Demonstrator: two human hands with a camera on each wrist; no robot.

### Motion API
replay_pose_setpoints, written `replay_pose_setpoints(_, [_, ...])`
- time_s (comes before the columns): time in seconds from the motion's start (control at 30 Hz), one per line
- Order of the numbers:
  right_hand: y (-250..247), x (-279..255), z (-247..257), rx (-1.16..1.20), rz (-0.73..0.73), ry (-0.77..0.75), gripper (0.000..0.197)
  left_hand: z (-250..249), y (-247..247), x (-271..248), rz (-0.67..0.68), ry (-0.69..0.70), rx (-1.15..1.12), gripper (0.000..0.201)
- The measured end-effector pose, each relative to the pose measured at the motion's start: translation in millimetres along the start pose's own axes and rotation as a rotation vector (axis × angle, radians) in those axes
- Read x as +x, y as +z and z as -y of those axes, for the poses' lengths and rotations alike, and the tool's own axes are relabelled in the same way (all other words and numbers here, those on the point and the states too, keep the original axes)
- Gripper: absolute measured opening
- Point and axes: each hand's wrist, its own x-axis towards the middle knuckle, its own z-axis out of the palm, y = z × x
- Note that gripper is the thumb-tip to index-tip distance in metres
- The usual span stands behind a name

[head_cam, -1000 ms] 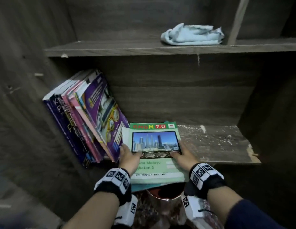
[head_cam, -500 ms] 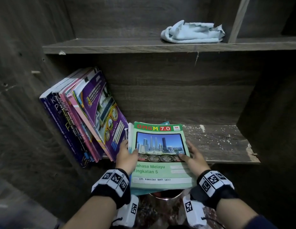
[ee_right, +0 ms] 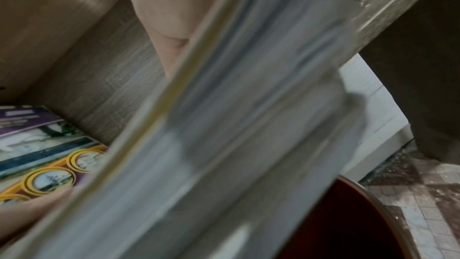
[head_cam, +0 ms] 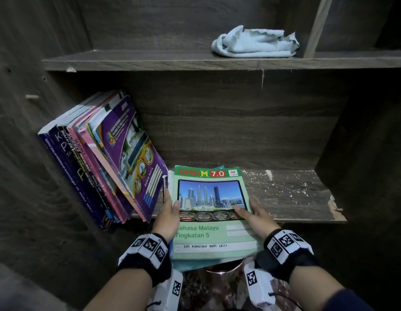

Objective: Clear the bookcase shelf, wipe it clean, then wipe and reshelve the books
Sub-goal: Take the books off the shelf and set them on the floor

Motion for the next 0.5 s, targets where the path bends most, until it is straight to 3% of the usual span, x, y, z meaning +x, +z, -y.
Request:
replay_pose_setpoints(0.23, [6.1,7.8,-10.6,0.126,-0.049,-0.03,0.067,2.5,1.9,-3.2,-0.065,0.008,-0.222,0.051])
replay_pose_setpoints(0.5, [-7.2,4.9,-10.3,0.328,-0.05,-0.012,0.067,-22.3,-3.1,-12.0,-0.025,0.054,-0.338,0.051])
